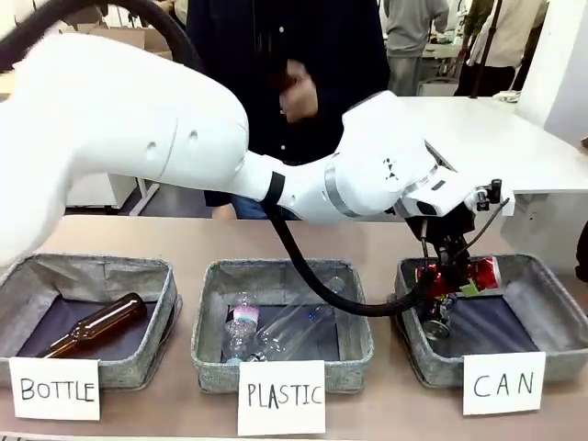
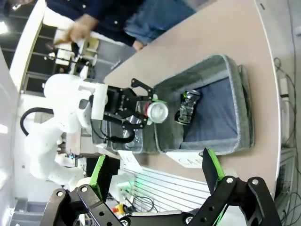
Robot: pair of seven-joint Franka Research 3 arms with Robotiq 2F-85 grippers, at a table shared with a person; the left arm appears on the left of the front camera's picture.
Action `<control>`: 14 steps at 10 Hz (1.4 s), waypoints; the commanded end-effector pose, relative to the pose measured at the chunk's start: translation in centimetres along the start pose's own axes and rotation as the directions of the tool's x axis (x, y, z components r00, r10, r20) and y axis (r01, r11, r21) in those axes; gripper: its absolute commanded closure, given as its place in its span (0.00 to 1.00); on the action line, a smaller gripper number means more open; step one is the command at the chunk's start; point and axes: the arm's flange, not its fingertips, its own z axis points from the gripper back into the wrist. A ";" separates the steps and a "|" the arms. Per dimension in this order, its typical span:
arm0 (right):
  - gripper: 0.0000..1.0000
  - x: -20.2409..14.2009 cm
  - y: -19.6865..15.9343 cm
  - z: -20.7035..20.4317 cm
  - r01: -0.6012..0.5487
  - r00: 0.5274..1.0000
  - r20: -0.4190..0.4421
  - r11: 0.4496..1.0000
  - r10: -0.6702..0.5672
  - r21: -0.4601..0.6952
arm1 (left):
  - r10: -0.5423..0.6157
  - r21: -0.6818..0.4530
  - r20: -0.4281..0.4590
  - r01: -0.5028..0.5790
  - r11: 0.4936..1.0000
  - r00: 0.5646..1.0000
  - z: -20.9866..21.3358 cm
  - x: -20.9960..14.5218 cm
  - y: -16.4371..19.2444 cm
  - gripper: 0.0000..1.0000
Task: Sort the can waste into the basket.
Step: Pick up the can waste from the table and place it in the right Fabric basket.
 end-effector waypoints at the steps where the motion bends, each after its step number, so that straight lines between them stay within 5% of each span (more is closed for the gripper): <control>1: 0.00 0.2 0.2 0.4 0.007 1.000 -0.001 1.000 -0.007 0.003 | 0.020 -0.006 -0.009 -0.020 1.000 1.000 0.6 1.7 0.4 0.55; 2: 0.00 0.2 0.2 0.4 0.007 1.000 -0.001 1.000 -0.007 0.003 | 0.021 -0.012 -0.008 -0.021 1.000 1.000 0.5 1.6 0.3 0.55; 3: 0.00 0.2 0.2 0.4 0.007 1.000 -0.001 1.000 -0.007 0.003 | 0.012 -0.021 0.000 -0.012 1.000 1.000 0.4 1.6 0.2 0.36; 4: 0.00 0.2 0.2 0.4 0.007 1.000 -0.001 1.000 -0.007 0.003 | 0.004 -0.028 -0.001 -0.004 1.000 1.000 0.4 1.6 0.0 0.00; 10: 0.00 0.2 0.2 0.4 0.007 1.000 -0.001 1.000 -0.007 0.003 | 0.009 -0.017 -0.004 -0.009 1.000 1.000 1.6 1.3 -0.3 0.00; 14: 0.00 0.8 1.6 -2.3 -0.046 0.996 -0.074 0.999 0.046 0.009 | 0.177 -0.125 -0.033 -0.180 0.976 0.984 11.3 -0.4 -2.5 0.00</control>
